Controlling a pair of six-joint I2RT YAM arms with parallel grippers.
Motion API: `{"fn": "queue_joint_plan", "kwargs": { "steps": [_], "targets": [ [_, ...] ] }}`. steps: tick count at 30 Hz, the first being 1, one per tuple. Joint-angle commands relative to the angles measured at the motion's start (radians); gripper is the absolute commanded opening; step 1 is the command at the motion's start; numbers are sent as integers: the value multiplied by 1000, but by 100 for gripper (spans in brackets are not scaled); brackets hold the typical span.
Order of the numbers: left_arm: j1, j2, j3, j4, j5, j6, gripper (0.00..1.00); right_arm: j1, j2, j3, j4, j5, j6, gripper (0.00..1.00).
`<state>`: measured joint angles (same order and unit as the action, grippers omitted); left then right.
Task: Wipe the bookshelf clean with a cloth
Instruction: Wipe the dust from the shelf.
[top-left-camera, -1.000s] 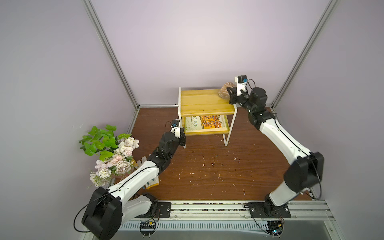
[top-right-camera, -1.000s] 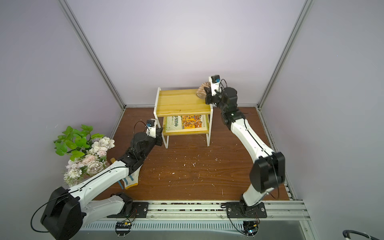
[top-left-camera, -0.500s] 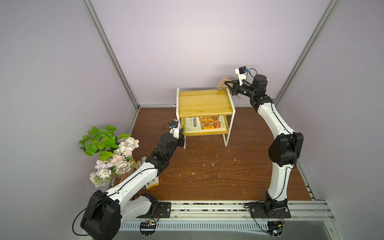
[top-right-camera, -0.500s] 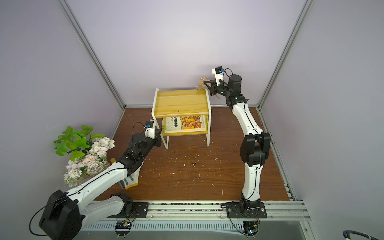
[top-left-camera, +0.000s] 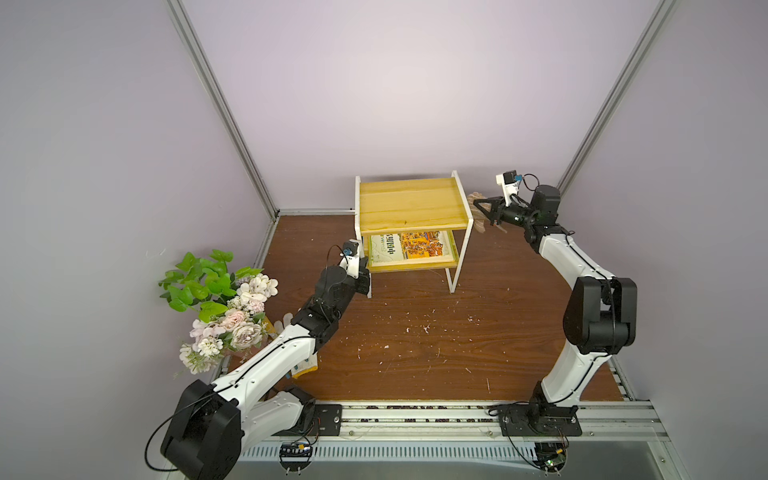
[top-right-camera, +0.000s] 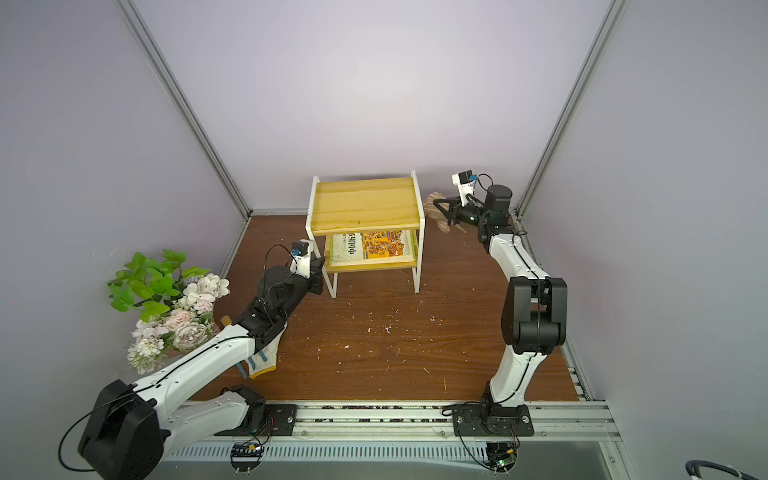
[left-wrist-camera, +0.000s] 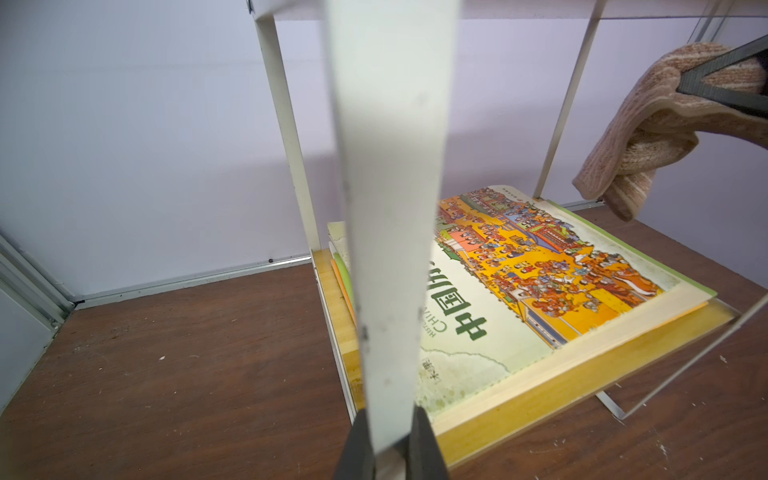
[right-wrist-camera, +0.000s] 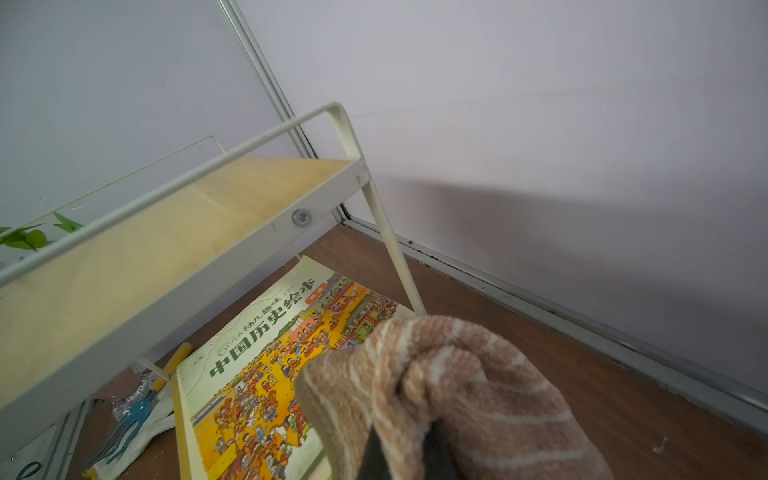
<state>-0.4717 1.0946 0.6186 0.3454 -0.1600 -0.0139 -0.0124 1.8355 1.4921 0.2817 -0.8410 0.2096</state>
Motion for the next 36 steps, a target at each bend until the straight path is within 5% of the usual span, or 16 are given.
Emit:
{"fn": "queue_joint_plan", "kwargs": {
  "steps": [1, 5, 11, 21, 24, 28, 32, 36],
  "targets": [
    [11, 17, 13, -10, 2, 17, 1, 71, -46, 91, 43, 261, 20, 0],
    [11, 30, 27, -12, 16, 6, 1, 91, 23, 144, 131, 30, 11, 0],
    [11, 41, 32, -3, 37, 0, 1, 78, 15, 75, 354, -64, 71, 0],
    [11, 22, 16, 0, 45, -3, 1, 7, -89, -336, 1192, -413, 488, 0],
    [11, 24, 23, -9, 44, -3, 1, 7, -159, -413, 912, -339, 258, 0],
    [11, 33, 23, -6, 51, -4, 1, 88, -123, -232, 385, -70, -114, 0],
    [10, 49, 29, 1, 53, -10, 1, 117, 44, 63, 301, 177, -5, 0],
    [11, 58, 33, 10, 68, -19, 1, 115, 121, 201, 321, 51, 38, 0]
  ]
}}
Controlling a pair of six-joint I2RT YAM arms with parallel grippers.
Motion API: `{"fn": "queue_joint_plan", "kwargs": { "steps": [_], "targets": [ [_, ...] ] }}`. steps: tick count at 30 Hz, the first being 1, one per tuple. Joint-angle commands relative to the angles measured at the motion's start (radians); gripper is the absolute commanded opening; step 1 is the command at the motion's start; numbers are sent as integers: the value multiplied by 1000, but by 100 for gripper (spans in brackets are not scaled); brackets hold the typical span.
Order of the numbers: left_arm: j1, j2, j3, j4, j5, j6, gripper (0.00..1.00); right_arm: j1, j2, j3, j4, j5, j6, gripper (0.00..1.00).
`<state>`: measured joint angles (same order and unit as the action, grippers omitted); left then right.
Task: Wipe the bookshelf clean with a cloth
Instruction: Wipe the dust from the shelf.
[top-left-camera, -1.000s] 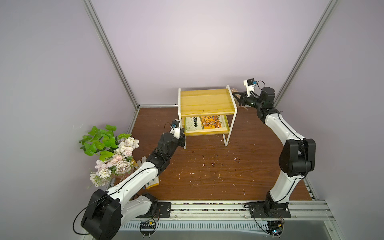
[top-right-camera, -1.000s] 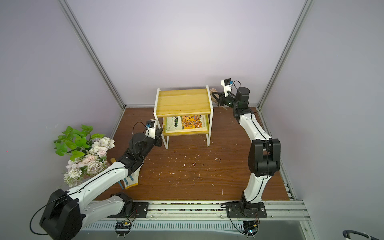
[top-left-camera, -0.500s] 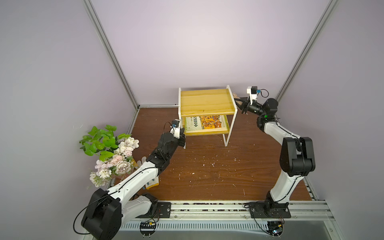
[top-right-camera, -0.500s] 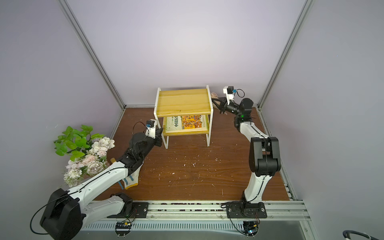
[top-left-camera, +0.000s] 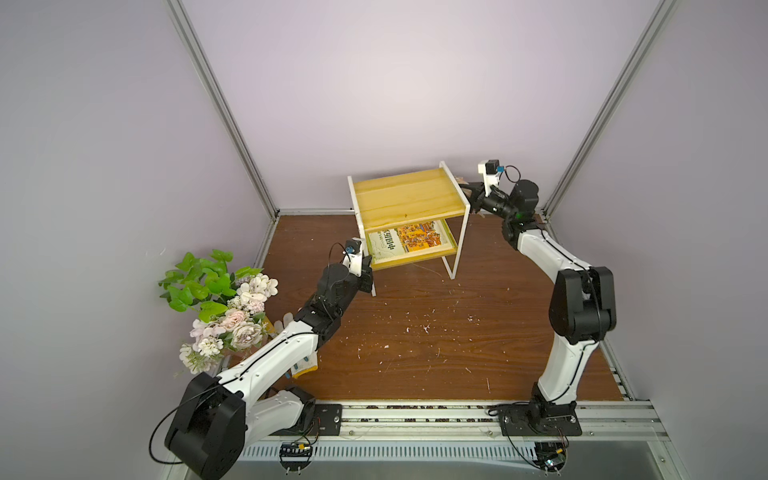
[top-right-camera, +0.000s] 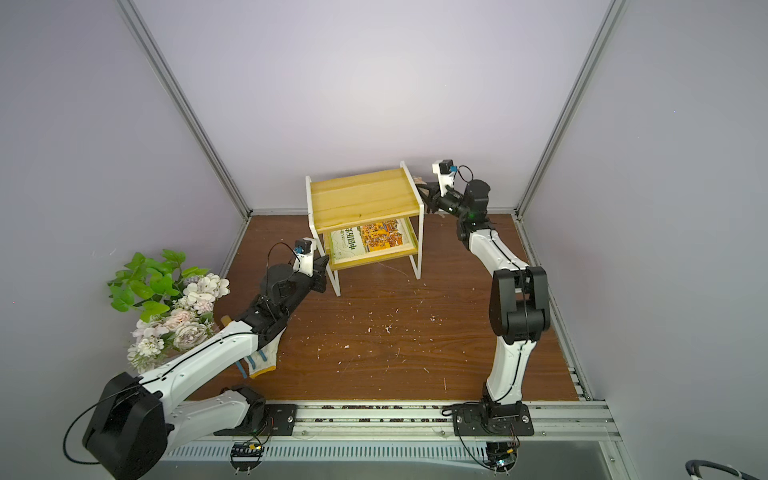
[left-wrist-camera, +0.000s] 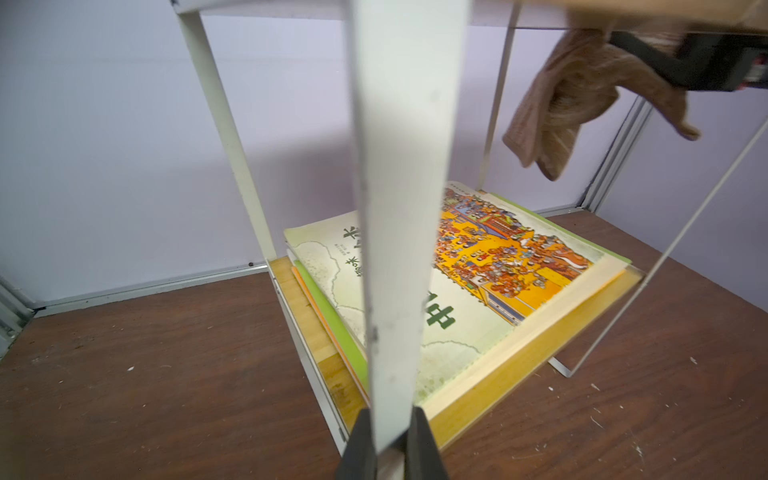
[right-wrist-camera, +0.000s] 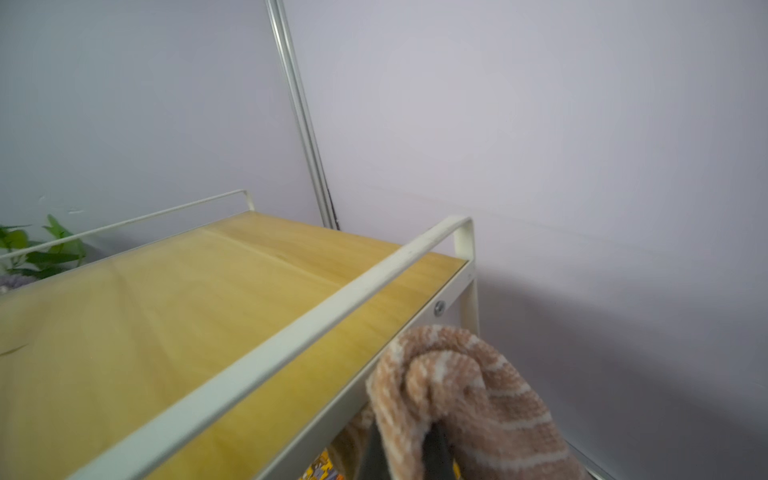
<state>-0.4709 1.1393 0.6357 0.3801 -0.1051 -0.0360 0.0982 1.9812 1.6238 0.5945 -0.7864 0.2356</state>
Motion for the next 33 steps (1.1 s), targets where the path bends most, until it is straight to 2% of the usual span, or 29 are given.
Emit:
{"fn": "queue_joint_plan", "kwargs": {
  "steps": [1, 7, 12, 16, 19, 24, 25, 30, 32, 33],
  "targets": [
    [11, 15, 17, -23, 13, 4, 1, 5, -36, 48, 43, -30, 12, 0],
    [13, 0, 12, -26, 3, 23, 1, -32, -290, -306, 140, -127, -106, 0],
    [48, -45, -13, -1, 63, 17, 1, -44, -510, -588, 181, -282, -109, 0],
    [93, -60, -25, 13, 112, 11, 1, -4, -621, -769, 273, -333, -32, 0],
    [111, -74, -28, 10, 138, 26, 1, 28, -685, -851, 262, -322, -45, 0],
    [151, -99, -28, 1, 184, 57, 1, 48, -795, -920, 208, -226, -77, 0],
    [160, -105, -31, -1, 192, 66, 1, 48, -817, -931, 189, -176, -93, 0],
    [192, -135, -54, 18, 222, 74, 1, 45, -876, -903, -33, 415, -145, 0],
    [194, -123, -47, 25, 263, 65, 1, 41, -806, -868, -68, 519, -147, 0],
    [193, -112, -42, 23, 276, 58, 1, 40, -769, -850, -71, 492, -141, 0]
  ]
}}
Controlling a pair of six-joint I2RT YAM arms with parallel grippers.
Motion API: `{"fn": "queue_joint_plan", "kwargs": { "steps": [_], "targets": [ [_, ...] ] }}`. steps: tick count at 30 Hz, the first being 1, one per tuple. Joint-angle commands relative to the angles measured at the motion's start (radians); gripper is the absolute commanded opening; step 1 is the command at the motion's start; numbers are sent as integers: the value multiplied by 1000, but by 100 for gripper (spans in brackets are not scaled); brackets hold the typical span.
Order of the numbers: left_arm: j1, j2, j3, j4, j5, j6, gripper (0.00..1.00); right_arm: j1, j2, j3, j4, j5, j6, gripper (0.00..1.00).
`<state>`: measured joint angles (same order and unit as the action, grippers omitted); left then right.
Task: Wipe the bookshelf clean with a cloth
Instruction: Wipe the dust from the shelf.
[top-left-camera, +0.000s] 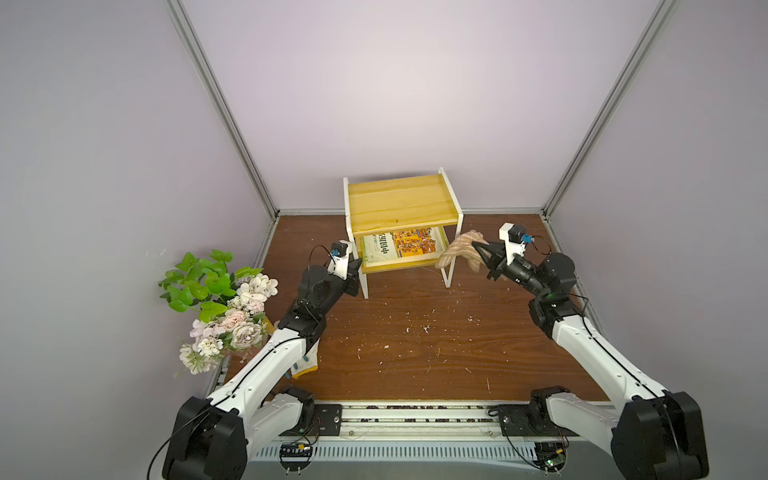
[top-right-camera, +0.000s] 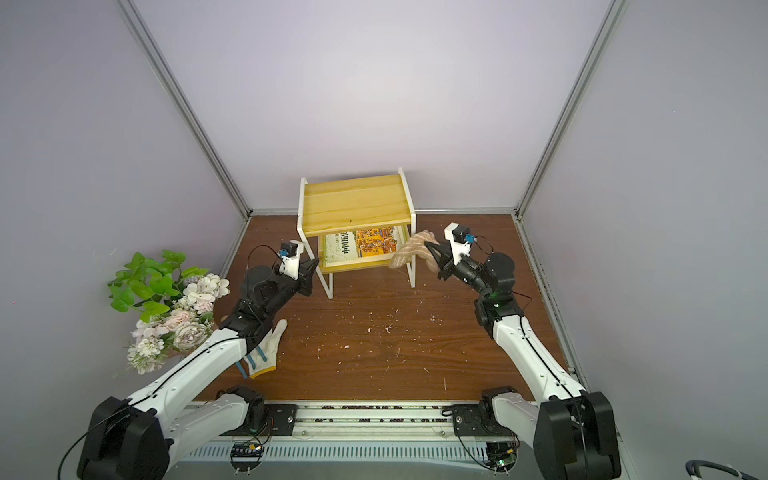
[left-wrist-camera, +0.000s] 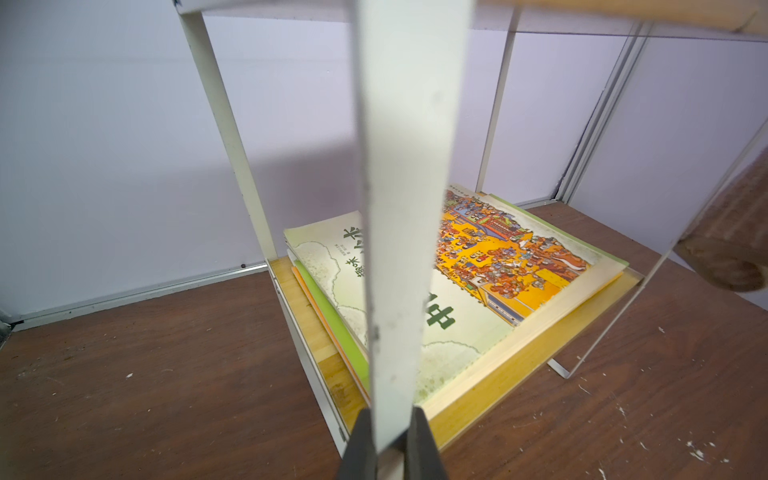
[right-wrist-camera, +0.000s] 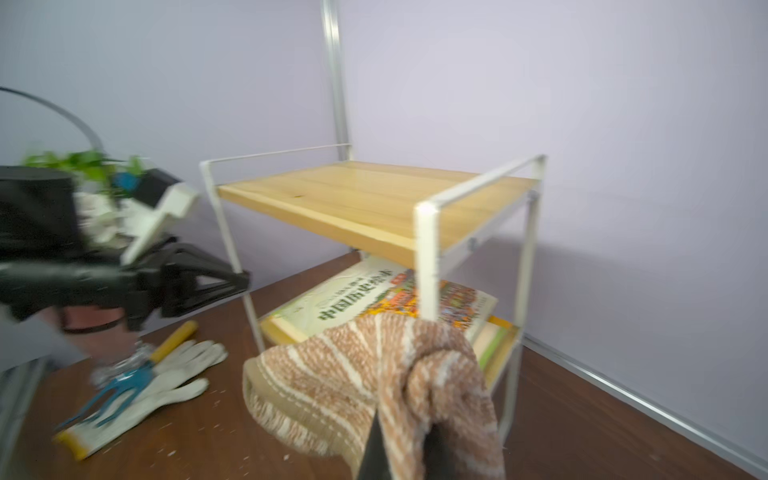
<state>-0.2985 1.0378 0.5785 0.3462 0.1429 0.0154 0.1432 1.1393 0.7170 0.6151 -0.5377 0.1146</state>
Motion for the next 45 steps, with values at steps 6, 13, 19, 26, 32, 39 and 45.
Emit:
{"fn": "queue_joint_plan", "kwargs": {
  "steps": [6, 13, 19, 26, 32, 39, 45],
  "targets": [
    [20, 46, 38, 51, 36, -15, 1, 2, 318, 160, 2, -224, 24, 0],
    [20, 99, 81, 22, 108, -21, 1, 5, 298, 88, 198, -577, 27, 0],
    [21, 171, 133, -16, 188, -6, 0, 25, 196, -33, 218, -632, 15, 0],
    [11, 73, 74, 1, 108, -138, 0, 10, -19, -45, -52, 200, -38, 0],
    [-36, 8, 22, 34, 18, -308, 0, 5, -47, 102, -253, 382, -73, 0],
    [-89, 5, 35, 21, 7, -313, 0, 7, -216, 215, -351, 427, -87, 0],
    [-102, 20, 28, 29, -30, -276, 0, 241, -213, 211, -271, 62, -109, 0]
  ]
}}
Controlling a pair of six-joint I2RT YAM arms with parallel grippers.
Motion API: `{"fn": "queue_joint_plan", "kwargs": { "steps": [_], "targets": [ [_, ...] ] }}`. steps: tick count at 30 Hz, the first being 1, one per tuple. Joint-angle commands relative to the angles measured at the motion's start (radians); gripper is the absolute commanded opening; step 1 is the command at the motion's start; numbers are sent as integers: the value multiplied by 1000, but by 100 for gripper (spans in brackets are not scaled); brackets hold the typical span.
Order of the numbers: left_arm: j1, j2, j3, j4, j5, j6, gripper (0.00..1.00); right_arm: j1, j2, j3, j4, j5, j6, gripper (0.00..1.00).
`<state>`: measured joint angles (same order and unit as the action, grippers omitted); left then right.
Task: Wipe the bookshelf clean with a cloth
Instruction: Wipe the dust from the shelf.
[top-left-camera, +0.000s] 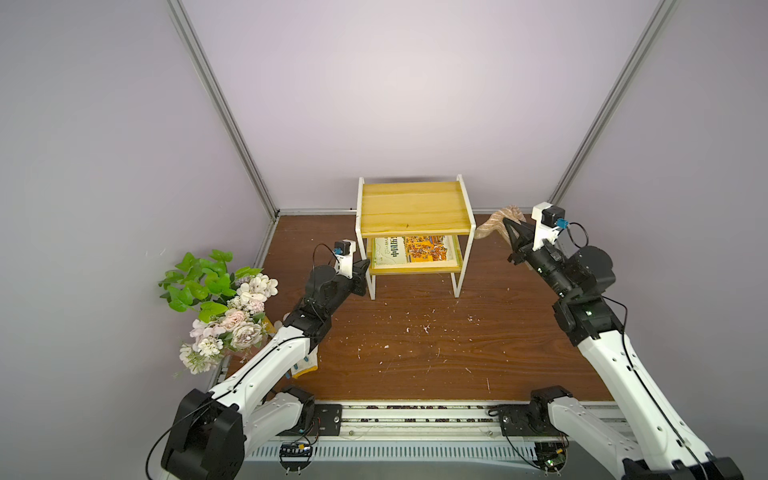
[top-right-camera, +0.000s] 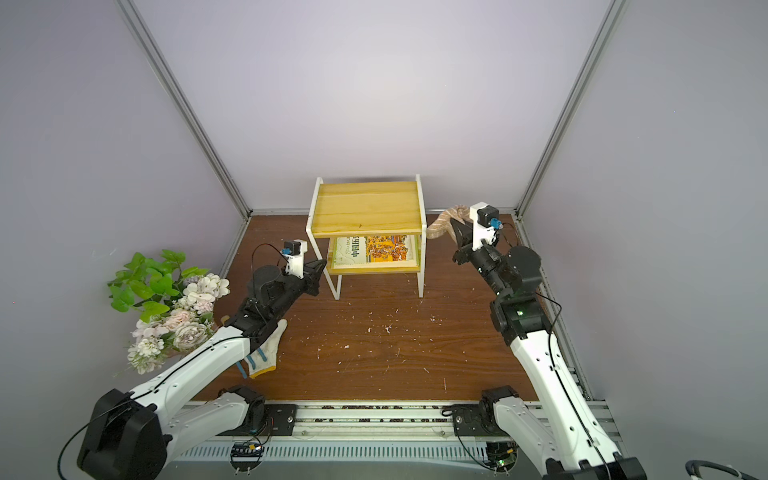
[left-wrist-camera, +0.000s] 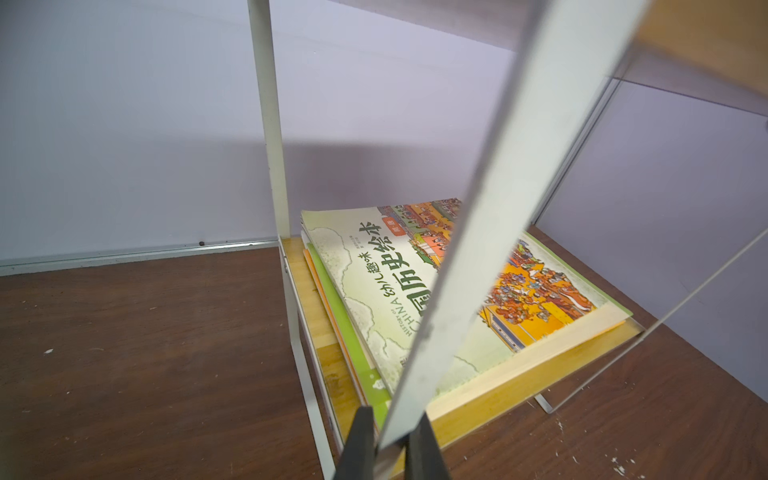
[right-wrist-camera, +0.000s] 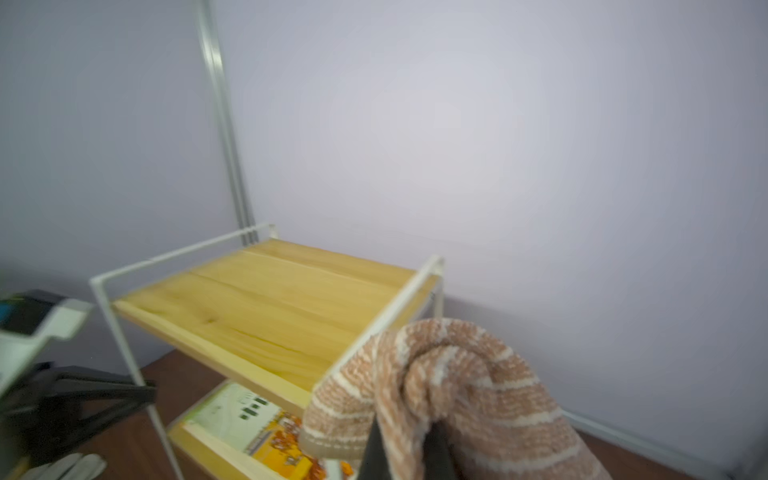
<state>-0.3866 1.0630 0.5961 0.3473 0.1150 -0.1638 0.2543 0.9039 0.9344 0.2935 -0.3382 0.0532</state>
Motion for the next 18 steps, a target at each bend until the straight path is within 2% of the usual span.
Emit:
{"fn": "queue_joint_plan", "kwargs": {
  "steps": [1, 6, 8, 11, 14, 16, 18],
  "targets": [
    [-14, 1, 15, 25, -3, -86, 0, 182, 50, 1, 49, -65, -91, 0],
    [-14, 32, 58, -17, 16, -23, 0, 445, 274, 171, 10, 131, -241, 0],
    [-14, 38, 70, -32, 14, -2, 0, 521, 316, 220, -15, 321, -307, 0],
    [-12, 38, 74, -36, -4, 10, 0, 512, 322, 237, -88, 682, -361, 0],
    [-12, 34, 70, -36, -28, 13, 0, 421, 286, 210, -194, 879, -386, 0],
    [-12, 30, 66, -40, -42, 19, 0, 395, 270, 212, -254, 919, -383, 0],
    [-12, 25, 63, -39, -48, 23, 0, 402, 298, 258, -317, 803, -355, 0]
  ]
}}
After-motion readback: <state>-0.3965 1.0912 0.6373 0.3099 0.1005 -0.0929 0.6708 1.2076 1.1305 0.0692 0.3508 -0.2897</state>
